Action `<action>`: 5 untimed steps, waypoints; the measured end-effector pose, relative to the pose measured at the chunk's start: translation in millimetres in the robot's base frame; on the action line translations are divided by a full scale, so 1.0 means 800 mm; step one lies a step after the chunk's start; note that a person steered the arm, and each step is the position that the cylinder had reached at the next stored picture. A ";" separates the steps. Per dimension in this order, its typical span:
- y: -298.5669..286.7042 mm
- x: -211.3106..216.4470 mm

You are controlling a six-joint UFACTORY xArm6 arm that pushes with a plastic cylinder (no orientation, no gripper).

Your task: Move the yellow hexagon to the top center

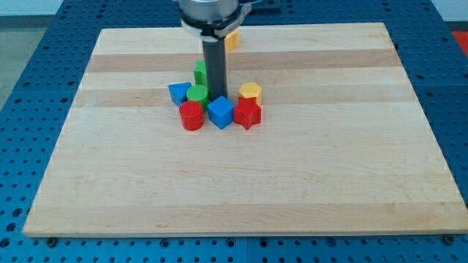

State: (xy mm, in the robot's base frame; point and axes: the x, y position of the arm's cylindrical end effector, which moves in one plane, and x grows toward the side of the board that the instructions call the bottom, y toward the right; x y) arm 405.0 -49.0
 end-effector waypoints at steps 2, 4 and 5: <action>0.031 0.029; 0.083 0.010; 0.089 -0.012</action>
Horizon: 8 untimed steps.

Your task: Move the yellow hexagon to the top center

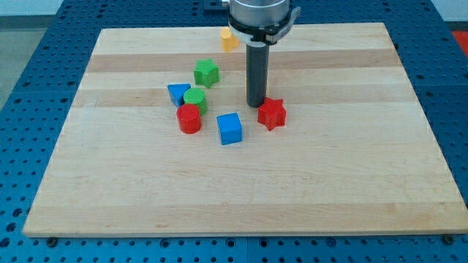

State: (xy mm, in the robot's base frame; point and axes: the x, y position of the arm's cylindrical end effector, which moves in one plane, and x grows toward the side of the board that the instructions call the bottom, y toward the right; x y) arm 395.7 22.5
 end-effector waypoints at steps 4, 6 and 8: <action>0.002 -0.125; 0.002 -0.149; 0.002 -0.150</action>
State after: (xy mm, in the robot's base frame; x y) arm 275.6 24.1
